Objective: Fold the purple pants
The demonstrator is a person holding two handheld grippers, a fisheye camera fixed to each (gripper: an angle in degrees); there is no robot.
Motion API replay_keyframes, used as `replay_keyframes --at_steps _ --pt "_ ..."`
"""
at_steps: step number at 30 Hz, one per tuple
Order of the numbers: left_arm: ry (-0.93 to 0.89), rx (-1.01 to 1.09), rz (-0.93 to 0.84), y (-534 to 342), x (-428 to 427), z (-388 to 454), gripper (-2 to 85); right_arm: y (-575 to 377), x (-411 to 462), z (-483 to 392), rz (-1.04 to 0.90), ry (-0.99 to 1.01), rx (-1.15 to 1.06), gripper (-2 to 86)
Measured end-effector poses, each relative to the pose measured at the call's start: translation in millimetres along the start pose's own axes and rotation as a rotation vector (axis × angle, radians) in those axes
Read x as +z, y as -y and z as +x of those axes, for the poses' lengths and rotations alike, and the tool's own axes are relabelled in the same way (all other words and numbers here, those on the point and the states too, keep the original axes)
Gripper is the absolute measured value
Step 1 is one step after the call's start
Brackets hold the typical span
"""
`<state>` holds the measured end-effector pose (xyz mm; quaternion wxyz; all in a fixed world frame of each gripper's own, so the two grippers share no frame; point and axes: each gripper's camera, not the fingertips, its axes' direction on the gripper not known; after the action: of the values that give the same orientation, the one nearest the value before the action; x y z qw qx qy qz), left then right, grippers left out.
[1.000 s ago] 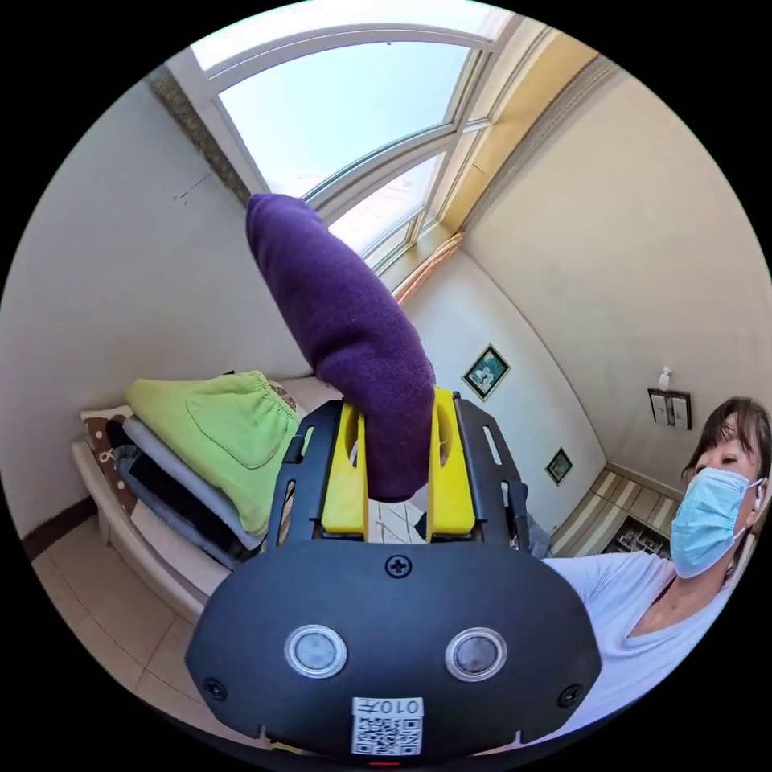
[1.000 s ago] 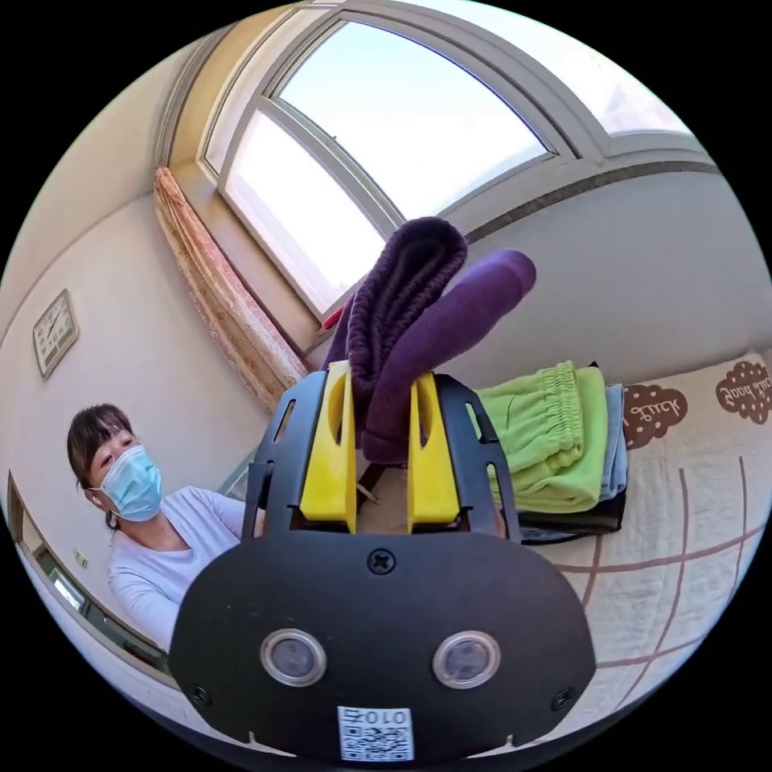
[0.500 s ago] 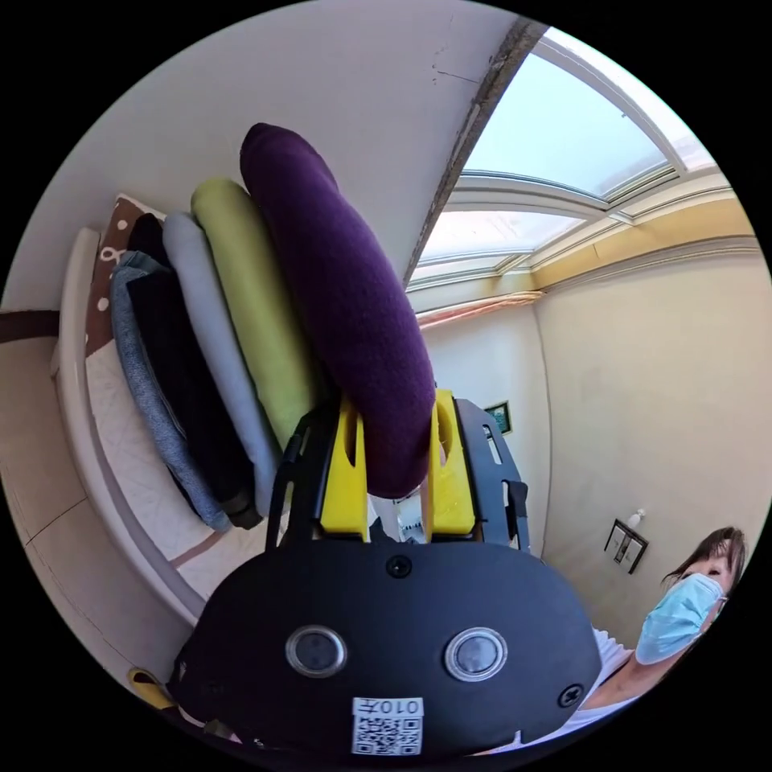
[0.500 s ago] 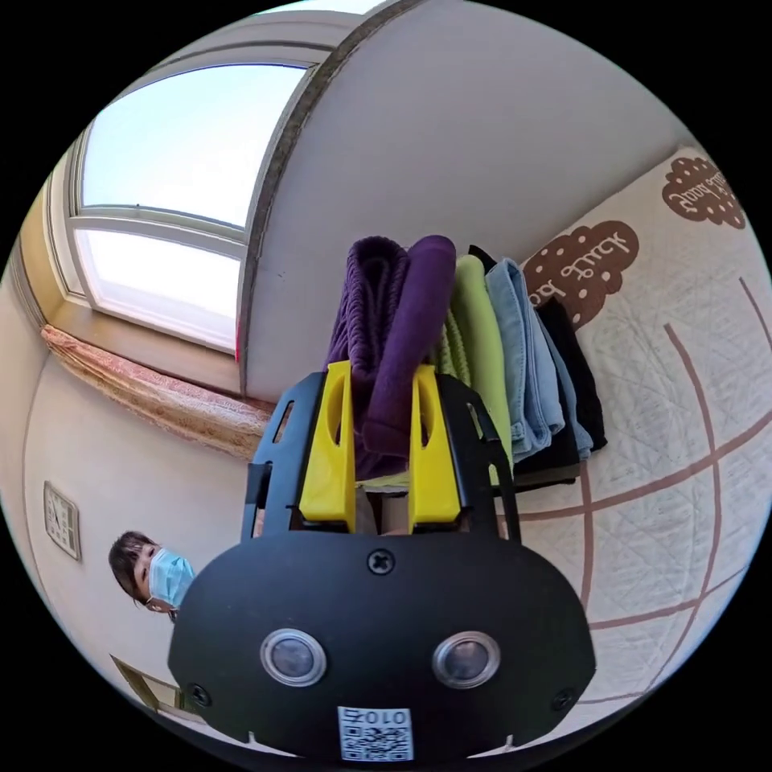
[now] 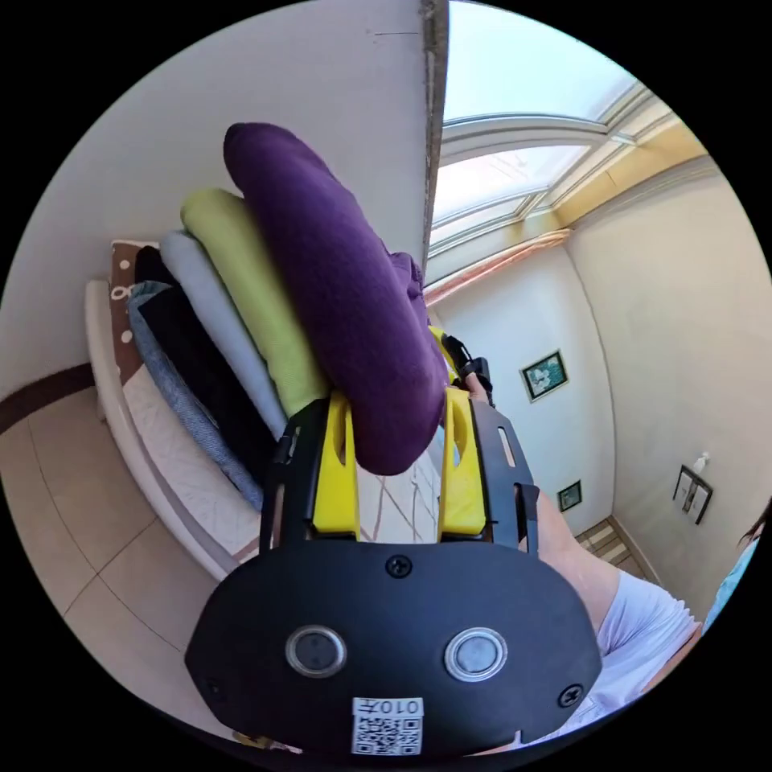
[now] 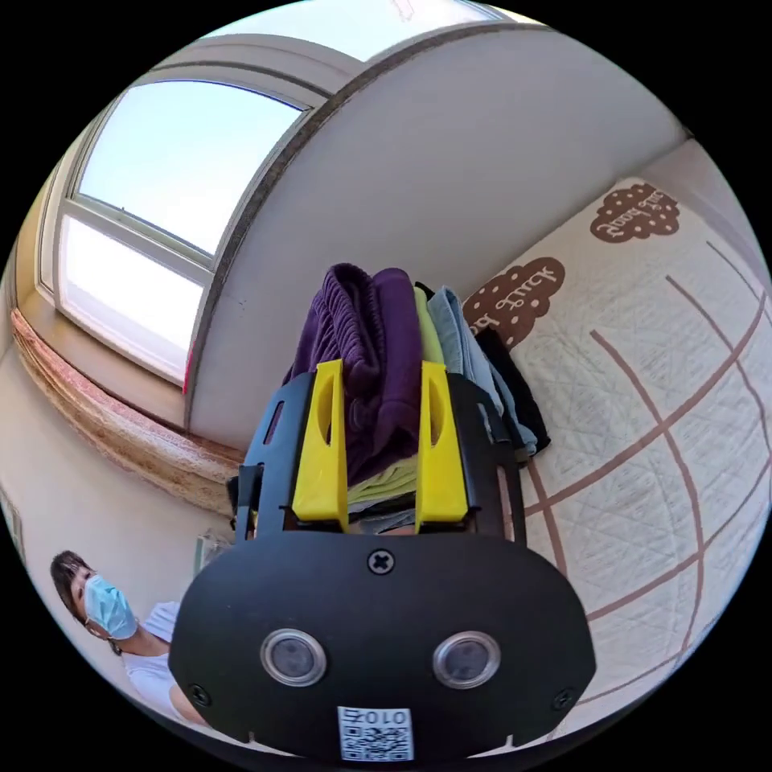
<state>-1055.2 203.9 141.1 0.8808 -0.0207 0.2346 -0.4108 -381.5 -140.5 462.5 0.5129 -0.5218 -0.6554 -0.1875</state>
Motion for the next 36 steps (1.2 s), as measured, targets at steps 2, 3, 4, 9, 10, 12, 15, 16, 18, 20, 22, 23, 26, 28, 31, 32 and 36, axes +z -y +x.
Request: replay_keyframes --at_steps 2,3,4,9,10,12,15,16,18,20,22,23,26,28,31,32,36 --pt "0.100 0.047 0.056 -24 -28 16 16.7 -14 -16 -19 0.044 -0.108 -0.050 10.3" --pt "0.139 0.053 0.071 -31 -35 18 16.8 -25 -24 -30 0.057 -0.154 -0.084 10.4" --pt "0.220 0.059 0.119 -45 -50 20 16.8 -31 -27 -35 0.058 -0.162 -0.100 10.5" --pt "0.288 0.155 0.140 -46 -48 47 15.4 -140 -27 -68 0.132 -0.012 -0.257 10.8" --pt "0.312 0.198 0.135 -42 -38 59 14.8 -160 -27 -71 0.163 -0.002 -0.274 10.6" --pt "0.376 0.257 0.061 -34 -11 72 13.5 -247 -22 -78 0.282 -0.003 -0.308 10.4" --pt "0.375 0.296 -0.071 -35 32 73 11.5 -363 -22 -78 0.451 -0.099 -0.329 10.9" --pt "0.373 0.303 -0.059 -41 32 78 11.0 -386 -24 -79 0.484 -0.138 -0.327 11.0" --pt "0.439 0.326 -0.014 -59 22 99 10.3 -467 -39 -76 0.542 -0.272 -0.273 11.1" --pt "0.460 0.429 0.083 -102 13 142 9.1 -523 -56 -73 0.547 -0.344 -0.235 10.6" --pt "0.412 0.518 0.067 -140 27 174 8.0 -574 -72 -71 0.553 -0.495 -0.201 10.7" --pt "0.363 0.560 0.003 -163 48 194 7.1 -603 -82 -68 0.543 -0.600 -0.168 11.0" --pt "0.158 0.663 -0.196 -226 127 242 4.8 -661 -111 -61 0.517 -0.794 -0.119 11.5" --pt "0.081 0.734 -0.244 -271 173 275 3.3 -688 -128 -58 0.513 -0.929 -0.092 11.8" --pt "-0.064 0.811 -0.337 -339 233 330 1.7 -723 -153 -29 0.495 -1.154 0.048 12.4" --pt "-0.074 0.866 -0.353 -363 246 351 1.2 -735 -166 -11 0.528 -1.205 0.112 12.7" --pt "0.030 1.026 -0.423 -419 266 396 0.2 -745 -208 78 0.582 -1.173 0.313 13.2"
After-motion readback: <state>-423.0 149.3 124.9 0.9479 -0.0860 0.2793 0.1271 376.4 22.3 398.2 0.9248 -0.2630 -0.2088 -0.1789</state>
